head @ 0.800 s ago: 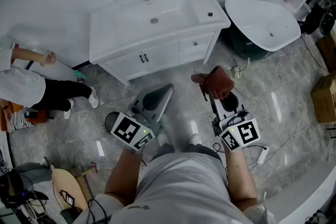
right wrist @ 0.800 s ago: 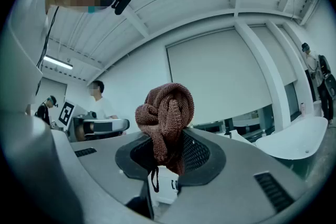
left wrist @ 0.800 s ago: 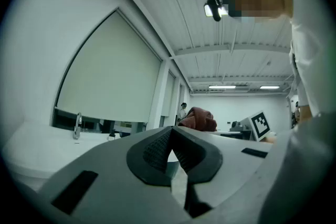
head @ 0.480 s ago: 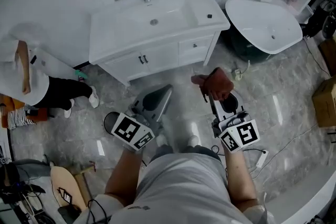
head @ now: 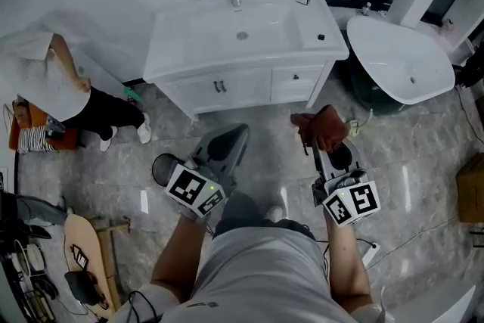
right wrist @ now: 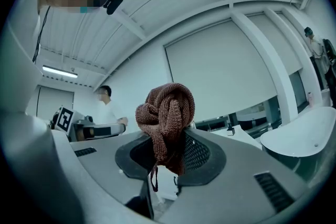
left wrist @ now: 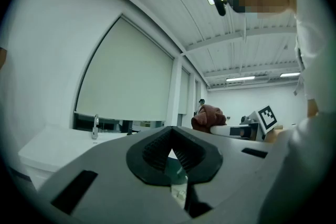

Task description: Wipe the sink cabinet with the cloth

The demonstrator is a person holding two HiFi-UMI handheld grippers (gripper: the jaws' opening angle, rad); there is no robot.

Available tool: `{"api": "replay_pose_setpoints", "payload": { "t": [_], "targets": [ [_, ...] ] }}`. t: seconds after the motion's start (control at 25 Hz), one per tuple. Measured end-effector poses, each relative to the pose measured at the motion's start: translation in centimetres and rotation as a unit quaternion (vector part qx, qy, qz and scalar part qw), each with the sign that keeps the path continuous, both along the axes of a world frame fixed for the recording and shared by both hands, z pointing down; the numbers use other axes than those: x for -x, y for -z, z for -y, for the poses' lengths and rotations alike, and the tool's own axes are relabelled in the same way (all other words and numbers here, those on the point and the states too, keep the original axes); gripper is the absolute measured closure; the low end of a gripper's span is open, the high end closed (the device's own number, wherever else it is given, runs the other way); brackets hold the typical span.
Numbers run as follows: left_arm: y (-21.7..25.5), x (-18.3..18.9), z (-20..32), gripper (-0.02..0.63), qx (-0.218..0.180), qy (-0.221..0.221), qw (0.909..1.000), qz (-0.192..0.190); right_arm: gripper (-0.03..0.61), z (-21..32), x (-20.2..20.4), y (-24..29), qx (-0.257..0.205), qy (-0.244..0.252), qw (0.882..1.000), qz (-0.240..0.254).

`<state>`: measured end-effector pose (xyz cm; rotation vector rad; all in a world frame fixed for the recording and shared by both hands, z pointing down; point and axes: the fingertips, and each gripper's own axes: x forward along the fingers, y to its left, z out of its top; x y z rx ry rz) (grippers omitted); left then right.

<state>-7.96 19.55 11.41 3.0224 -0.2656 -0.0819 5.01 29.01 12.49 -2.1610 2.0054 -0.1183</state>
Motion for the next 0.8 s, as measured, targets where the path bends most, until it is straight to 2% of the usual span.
{"api": "replay_pose_setpoints", "payload": {
  "t": [0.16, 0.4, 0.8],
  "targets": [
    [-0.6, 0.4, 0.7, 0.604, 0.008, 0.022, 0.9997, 0.000, 0.472, 0.8, -0.4, -1.2, 0.012, 0.011, 1.000, 0.008],
    [-1.6, -0.1, 2.9, 0.604, 0.013, 0.029, 0.9995, 0.004, 0.472, 3.6, -1.7, -2.0, 0.020, 0.016, 1.000, 0.012],
    [-3.5, -3.6, 11.1, 0.604, 0.033, 0.028, 0.9989, 0.015, 0.472, 11.8, -5.3, -3.9, 0.049, 0.014, 0.998, 0.026]
  ]
}}
